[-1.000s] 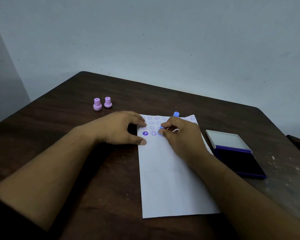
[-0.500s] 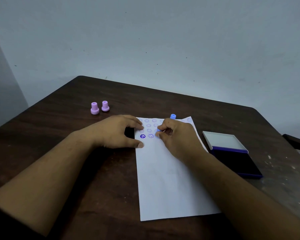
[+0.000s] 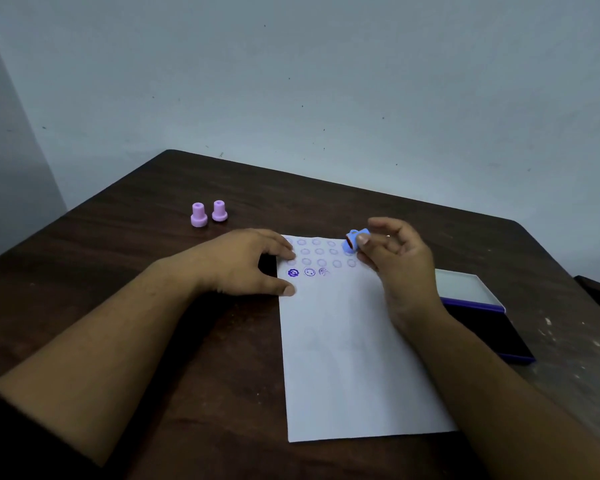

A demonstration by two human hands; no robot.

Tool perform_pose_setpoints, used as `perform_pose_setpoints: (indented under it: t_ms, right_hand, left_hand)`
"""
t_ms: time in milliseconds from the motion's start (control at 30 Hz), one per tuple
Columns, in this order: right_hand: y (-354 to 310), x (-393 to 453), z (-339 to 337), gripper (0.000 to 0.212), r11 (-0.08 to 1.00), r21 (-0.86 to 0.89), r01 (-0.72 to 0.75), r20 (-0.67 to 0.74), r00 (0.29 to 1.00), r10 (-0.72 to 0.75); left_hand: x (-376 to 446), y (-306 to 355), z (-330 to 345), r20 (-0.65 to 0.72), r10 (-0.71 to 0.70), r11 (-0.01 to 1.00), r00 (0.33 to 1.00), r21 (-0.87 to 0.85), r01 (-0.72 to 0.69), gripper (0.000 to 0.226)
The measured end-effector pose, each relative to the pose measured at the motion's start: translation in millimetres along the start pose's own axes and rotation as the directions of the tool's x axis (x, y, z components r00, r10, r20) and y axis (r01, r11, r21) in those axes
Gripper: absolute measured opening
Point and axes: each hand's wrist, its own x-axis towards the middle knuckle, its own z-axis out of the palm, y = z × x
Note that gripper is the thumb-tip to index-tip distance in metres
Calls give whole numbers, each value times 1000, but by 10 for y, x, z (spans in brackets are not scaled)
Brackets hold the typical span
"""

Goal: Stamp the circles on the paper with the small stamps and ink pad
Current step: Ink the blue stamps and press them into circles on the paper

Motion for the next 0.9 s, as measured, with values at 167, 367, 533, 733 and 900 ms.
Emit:
perform_pose_setpoints:
  t_ms: [167,367,533,733,900]
  right_hand:
    - [-175,126,108,20,993,111,-43,-1,999,44]
    - [-457,446,487,14,999,-26,-47,66,997,48]
    - [-442,719,962,21,989,-123,-86,177,978,107]
    - [-138,873,1466,29,862,-506,41,297,946,129]
    - [14,970,1735,43,604,-725,331,446,894,45]
  left_hand:
    - [-5,10,-2,-6,2,1000,1000,0,-2,67]
    - [-12,29,-22,-1,9,1000,1000,12,-9,69]
    - [-15,32,-25,-11,14,1000,1000,21,-14,69]
    - [-25,43,-3,-41,6,1000,999,16,-5,69]
    - [-22,45,-5,-38,1,1000,999,1,-1,70]
